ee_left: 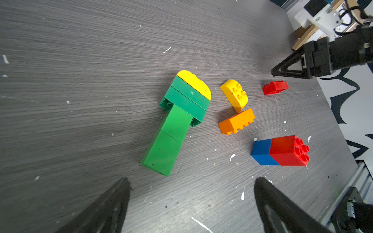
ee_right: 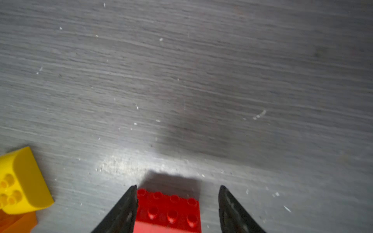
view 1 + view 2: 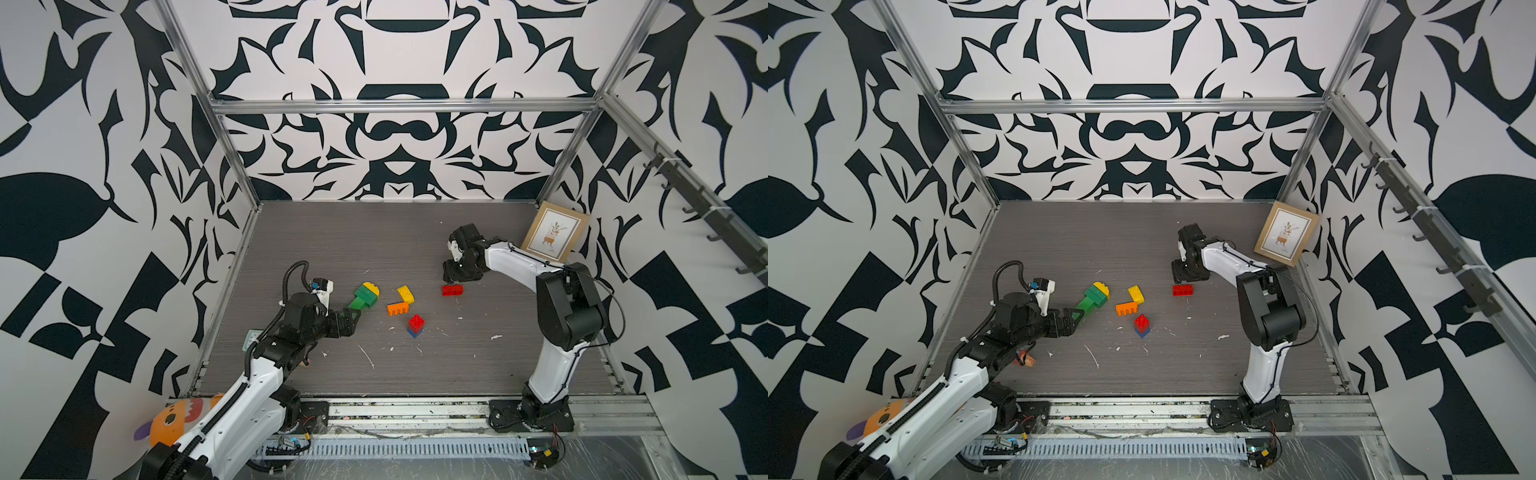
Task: Assemble an ice cream with lego
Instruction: Pick up the lego brick from the center of the board.
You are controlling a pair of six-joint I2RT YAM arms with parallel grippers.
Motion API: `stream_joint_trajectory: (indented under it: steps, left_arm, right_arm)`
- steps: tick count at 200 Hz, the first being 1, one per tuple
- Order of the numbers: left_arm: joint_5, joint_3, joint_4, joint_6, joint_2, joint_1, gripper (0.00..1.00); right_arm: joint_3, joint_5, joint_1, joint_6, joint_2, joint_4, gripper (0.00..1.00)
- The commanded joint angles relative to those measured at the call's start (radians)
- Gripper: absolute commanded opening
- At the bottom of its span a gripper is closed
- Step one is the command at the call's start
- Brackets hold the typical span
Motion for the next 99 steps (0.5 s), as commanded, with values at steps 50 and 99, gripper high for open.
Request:
stream_joint_trajectory:
  steps: [50,99]
  left_arm:
    - [-0.011,-0.013,-0.004,-0.01,0.005,-0.001,0.99]
    - [-0.007,-0.008,-0.003,-0.011,0.017,-0.001,0.99]
  right_arm:
    - [-0.11,-0.126,-0.013,0.055,-0.106,0.055,0.66]
    - [-0.405,-0.222,-0.007,0.212,-0.408,0.162,0.66]
